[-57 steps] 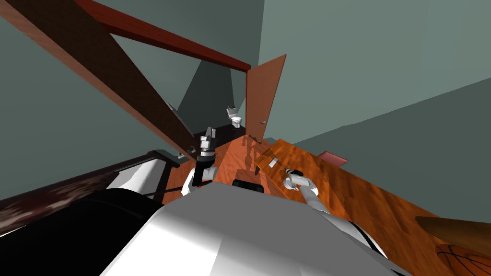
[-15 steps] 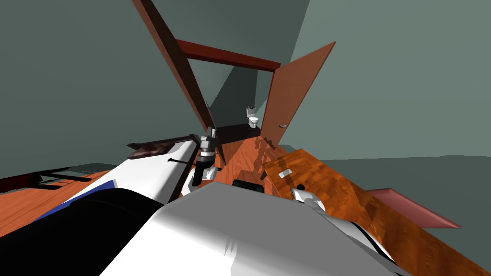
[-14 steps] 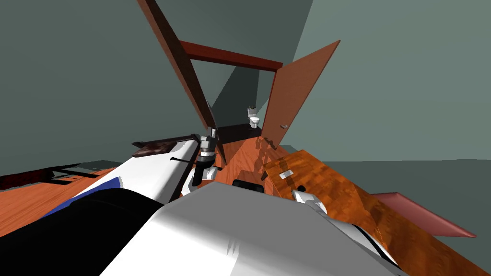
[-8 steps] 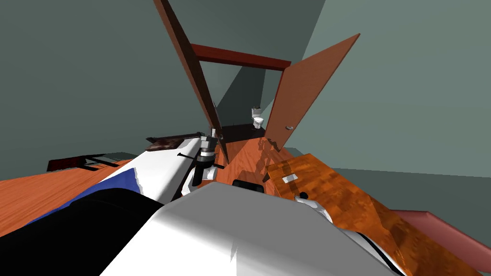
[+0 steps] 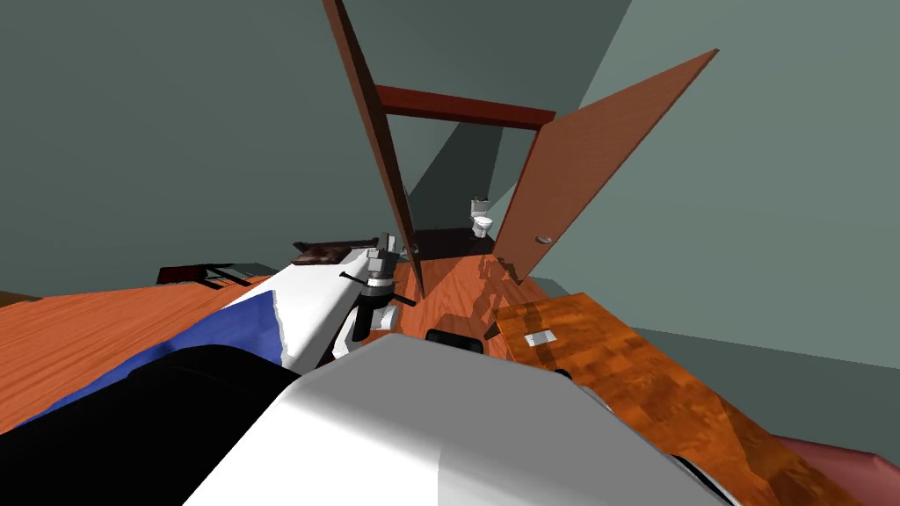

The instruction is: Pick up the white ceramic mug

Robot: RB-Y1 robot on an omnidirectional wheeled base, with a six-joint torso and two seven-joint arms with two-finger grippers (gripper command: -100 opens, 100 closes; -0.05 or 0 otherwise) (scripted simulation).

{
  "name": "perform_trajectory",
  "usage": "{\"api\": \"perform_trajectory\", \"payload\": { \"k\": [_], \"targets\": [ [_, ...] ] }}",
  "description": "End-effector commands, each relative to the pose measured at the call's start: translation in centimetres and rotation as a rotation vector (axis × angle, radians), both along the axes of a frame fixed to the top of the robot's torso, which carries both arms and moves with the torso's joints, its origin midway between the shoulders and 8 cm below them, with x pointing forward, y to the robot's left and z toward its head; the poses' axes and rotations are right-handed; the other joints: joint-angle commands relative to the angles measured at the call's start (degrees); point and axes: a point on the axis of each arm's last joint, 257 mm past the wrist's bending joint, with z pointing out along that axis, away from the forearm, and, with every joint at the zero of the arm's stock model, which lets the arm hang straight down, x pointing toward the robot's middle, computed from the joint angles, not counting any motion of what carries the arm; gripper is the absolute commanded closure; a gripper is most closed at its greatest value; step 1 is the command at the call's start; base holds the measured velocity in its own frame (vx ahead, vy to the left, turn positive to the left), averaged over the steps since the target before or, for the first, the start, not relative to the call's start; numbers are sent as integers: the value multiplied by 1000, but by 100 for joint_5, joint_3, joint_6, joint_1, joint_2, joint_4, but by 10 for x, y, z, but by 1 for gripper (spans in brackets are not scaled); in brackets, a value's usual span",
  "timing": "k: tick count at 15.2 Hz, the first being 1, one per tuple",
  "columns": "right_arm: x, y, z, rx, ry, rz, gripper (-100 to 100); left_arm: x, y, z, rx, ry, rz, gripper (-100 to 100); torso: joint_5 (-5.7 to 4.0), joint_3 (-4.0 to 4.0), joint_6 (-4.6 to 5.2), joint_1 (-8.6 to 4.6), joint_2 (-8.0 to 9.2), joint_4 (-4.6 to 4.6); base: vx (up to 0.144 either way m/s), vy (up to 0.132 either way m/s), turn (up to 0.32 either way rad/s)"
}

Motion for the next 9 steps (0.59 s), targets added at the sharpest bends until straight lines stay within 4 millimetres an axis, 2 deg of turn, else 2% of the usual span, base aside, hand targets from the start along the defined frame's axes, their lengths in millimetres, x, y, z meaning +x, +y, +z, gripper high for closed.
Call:
{"api": "perform_trajectory", "payload": {
  "k": [1, 2, 3, 4, 5, 8, 9],
  "targets": [
    [-2, -1, -1, 3, -20, -49, -100, 0, 0, 0, 0, 0, 0, 0, 0, 0, 0, 0, 0, 0, -3, -1, -15],
    [-31, -14, 0, -21, 11, 1, -100, 0, 0, 0, 0, 0, 0, 0, -2, -1, 0, -1, 0, -1, 16, 13, 343],
    [-51, -12, -3, -17, 28, -9, -100, 0, 0, 0, 0, 0, 0, 0, -3, -1, -3, -5, -1, -2, 32, 5, 488],
    [-41, -12, -3, -15, -1, -19, -100, 0, 0, 0, 0, 0, 0, 0, -19, -6, -6, -17, -8, -6, 26, -1, 398],
    [-58, -16, -4, -19, 16, -57, -100, 0, 0, 0, 0, 0, 0, 0, -31, -7, -6, -38, -11, -5, 18, -2, 191],
    [-63, -12, -5, -8, -14, -104, -100, 0, 0, 0, 0, 0, 0, 0, -36, -6, 3, -56, -7, -6, 3, -2, -23],
    [-53, -9, -5, -2, -42, -115, -100, 0, 0, 0, 0, 0, 0, 0, -36, -5, 3, -56, -5, -5, 0, 0, 0]
  ]
}}
